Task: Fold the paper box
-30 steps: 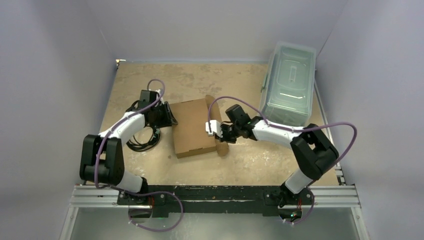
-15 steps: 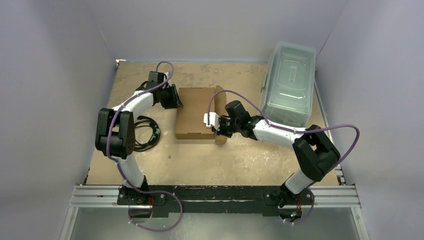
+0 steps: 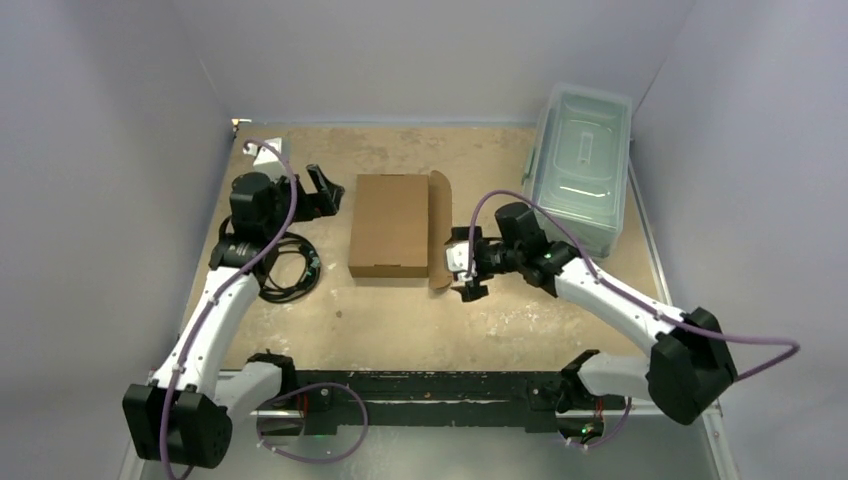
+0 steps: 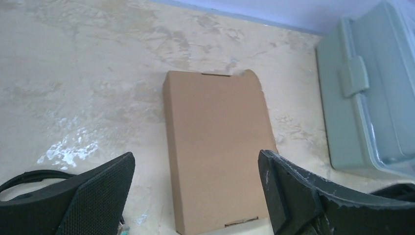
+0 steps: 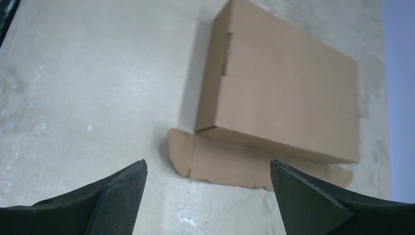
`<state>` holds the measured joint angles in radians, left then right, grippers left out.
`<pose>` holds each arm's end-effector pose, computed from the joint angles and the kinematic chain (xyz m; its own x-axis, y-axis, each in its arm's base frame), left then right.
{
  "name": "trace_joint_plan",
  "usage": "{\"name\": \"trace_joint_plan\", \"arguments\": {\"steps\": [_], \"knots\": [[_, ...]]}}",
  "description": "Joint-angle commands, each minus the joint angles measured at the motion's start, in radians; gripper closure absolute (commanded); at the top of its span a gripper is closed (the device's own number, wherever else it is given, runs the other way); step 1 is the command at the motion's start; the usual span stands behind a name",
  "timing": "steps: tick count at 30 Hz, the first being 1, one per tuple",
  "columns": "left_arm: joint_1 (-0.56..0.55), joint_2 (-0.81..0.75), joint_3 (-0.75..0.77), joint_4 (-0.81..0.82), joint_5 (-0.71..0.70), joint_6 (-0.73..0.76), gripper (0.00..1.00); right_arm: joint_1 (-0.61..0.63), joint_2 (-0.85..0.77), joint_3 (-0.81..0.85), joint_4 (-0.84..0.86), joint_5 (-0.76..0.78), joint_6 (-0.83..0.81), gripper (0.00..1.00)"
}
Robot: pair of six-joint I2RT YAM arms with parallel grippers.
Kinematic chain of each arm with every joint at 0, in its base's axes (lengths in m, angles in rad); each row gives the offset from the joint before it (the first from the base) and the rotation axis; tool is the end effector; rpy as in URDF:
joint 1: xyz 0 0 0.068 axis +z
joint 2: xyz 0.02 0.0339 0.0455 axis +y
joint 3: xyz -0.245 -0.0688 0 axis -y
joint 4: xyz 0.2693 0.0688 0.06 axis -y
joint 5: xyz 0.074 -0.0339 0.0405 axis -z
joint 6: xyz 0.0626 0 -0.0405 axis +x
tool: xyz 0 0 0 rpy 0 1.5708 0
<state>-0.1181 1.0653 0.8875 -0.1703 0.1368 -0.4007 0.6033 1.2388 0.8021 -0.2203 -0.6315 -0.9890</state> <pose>0.3018 -0.0444 0.2929 -0.4071 -0.3408 -0.8474 0.0926 0.9076 -0.4095 0.2328 0.2053 0.2095 0.4278 -0.5241 -0.7364 -0.8834 -0.0700 -0.4634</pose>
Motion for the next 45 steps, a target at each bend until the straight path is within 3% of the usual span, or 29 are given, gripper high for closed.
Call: {"name": "trace_joint_plan", "arguments": {"steps": [1,5,16,22,28,33,45], "knots": [[0.003,-0.009,-0.098,0.041,0.106,0.019,0.07,0.007,0.101,-0.035,-0.084,-0.082,-0.217,0.01],[0.003,-0.024,-0.127,-0.023,0.110,0.039,0.10,0.047,0.118,-0.100,0.089,0.035,-0.189,0.04],[0.004,-0.044,-0.159,-0.005,0.157,0.015,0.10,0.173,0.281,-0.099,0.285,0.277,-0.152,0.39],[0.004,-0.041,-0.159,-0.003,0.166,0.011,0.10,0.176,0.288,-0.094,0.318,0.308,-0.097,0.55],[0.004,-0.014,-0.164,0.005,0.186,0.003,0.10,0.176,0.299,-0.075,0.327,0.303,-0.048,0.79],[0.004,0.041,-0.162,0.001,0.196,-0.010,0.10,0.176,0.303,-0.064,0.319,0.297,-0.023,0.92],[0.060,0.275,-0.117,0.064,0.289,-0.101,0.16,0.166,0.352,0.036,0.258,0.336,0.161,1.00]]}}
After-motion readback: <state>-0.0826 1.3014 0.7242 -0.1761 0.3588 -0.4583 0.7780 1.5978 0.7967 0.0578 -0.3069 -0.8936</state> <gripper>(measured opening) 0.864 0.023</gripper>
